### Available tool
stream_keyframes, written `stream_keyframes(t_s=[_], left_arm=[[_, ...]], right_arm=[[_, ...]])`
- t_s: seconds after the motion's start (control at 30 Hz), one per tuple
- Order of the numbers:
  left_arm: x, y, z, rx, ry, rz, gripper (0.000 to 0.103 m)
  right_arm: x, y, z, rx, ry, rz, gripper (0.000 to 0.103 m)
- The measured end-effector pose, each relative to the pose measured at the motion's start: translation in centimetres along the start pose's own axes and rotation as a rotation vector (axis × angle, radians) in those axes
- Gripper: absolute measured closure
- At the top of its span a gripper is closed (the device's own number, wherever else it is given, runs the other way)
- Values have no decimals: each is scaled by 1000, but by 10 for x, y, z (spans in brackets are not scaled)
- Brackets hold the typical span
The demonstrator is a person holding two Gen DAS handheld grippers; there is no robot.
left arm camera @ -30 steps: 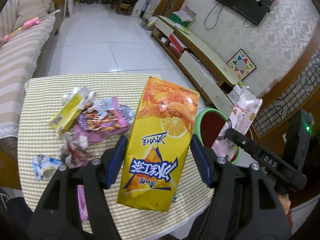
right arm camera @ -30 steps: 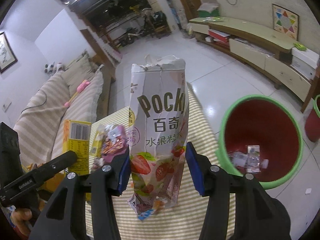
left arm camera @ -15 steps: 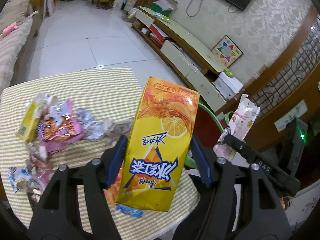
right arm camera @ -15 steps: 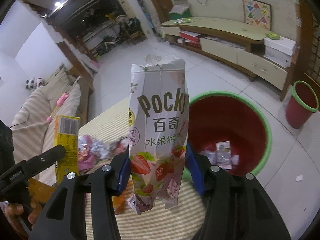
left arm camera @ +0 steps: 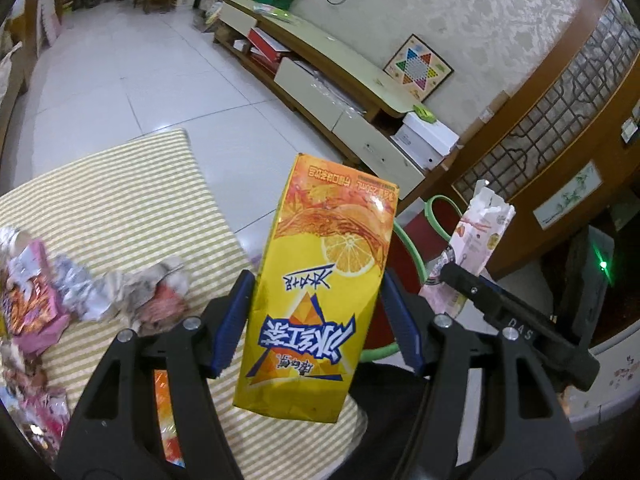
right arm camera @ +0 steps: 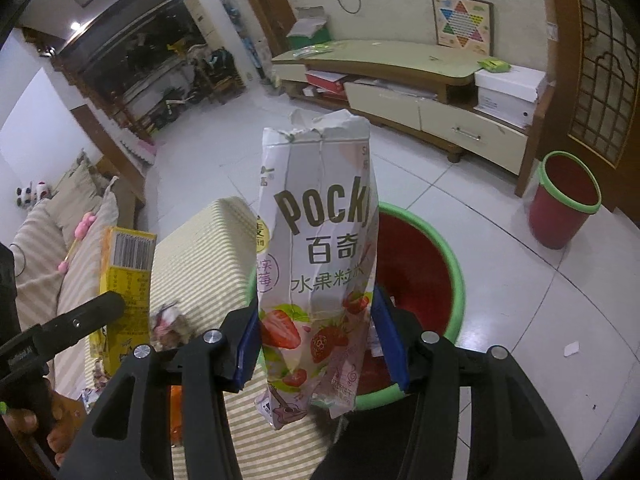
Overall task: Collect trash
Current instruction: 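Carry the iced-tea carton and Pocky box over the bin and release both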
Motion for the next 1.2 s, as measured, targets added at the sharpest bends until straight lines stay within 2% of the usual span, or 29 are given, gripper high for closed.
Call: stream_keyframes(t_s=[0.27,0.6,0.63,0.7,0.73,1.0,1.2], left_arm=[[-16,-22,37,13,22,59,41],[-26,-38,60,14,40,91,41],[-28,-39,61,1,37,101,39],[-29,-43,64,-10,36,112,23],[-30,-43,63,-12,27,112,17],[-23,-25,29,-36,-34,95,17],[8,17,-23,-129,-84,19,17]], right_arm=[[-2,-16,13,26,13,17,53],[-3,-20,26,42,27,26,52],[-3,-21,27,52,26,28,51],[-4,-23,26,71,22,36,38],[-4,-24,25,74,18,40,34],[-6,-20,15,55,10,58,34],[4,15,4,13,22,24,32]])
Point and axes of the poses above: each gripper's, at about its wrist camera, not at the fingertips, and z roughly the way its jaws point, y to its left, x to its underside, the point moved 7 cm from there along z, roughly the way its jaws point, and after that the axes turned 4 degrees about x, right-handed, at the moved point
